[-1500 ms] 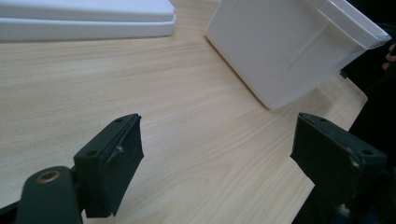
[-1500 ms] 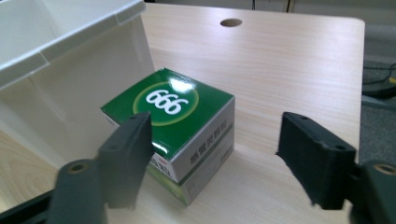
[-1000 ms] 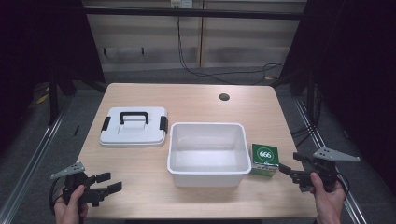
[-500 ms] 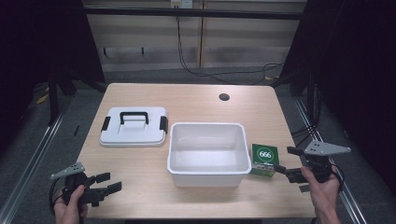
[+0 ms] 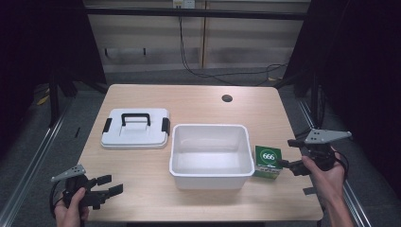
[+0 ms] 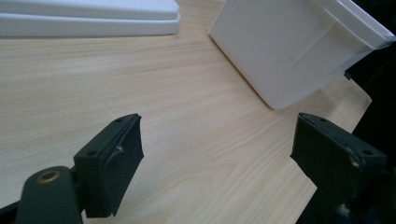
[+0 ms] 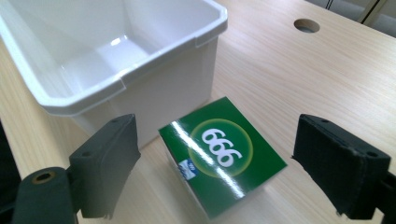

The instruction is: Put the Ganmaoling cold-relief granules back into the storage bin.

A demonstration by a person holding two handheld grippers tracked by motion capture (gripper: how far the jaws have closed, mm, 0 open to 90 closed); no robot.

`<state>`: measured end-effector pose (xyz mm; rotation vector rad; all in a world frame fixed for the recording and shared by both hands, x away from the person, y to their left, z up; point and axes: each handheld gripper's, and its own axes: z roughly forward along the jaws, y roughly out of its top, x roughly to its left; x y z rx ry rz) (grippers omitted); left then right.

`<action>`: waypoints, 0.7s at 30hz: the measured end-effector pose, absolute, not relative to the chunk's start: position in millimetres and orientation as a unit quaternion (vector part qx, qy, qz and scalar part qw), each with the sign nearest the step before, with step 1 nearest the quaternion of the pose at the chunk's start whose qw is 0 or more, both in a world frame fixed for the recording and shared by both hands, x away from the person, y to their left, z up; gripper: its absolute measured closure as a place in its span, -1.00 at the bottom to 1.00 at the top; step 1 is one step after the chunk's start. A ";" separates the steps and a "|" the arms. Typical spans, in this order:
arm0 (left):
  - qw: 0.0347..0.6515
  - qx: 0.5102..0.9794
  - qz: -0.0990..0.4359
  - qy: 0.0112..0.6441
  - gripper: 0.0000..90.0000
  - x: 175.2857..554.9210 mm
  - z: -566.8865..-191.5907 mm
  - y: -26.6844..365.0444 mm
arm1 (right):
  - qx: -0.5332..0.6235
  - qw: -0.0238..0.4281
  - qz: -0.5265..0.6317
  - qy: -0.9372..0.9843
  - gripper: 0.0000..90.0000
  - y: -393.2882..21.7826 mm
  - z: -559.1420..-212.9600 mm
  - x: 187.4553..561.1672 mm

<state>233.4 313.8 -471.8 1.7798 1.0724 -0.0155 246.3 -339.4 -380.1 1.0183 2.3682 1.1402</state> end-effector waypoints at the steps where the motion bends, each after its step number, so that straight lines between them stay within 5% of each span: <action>1: 0.507 0.738 -0.007 0.445 -0.64 233.3 -471.7 313.7 | 0.349 0.159 0.385 0.839 -0.71 -336.7 -377.9 249.4; 21: 0.512 0.732 -0.004 0.449 -0.64 232.3 -471.1 314.1 | 0.289 0.097 0.241 0.921 -0.74 -317.1 -366.3 295.6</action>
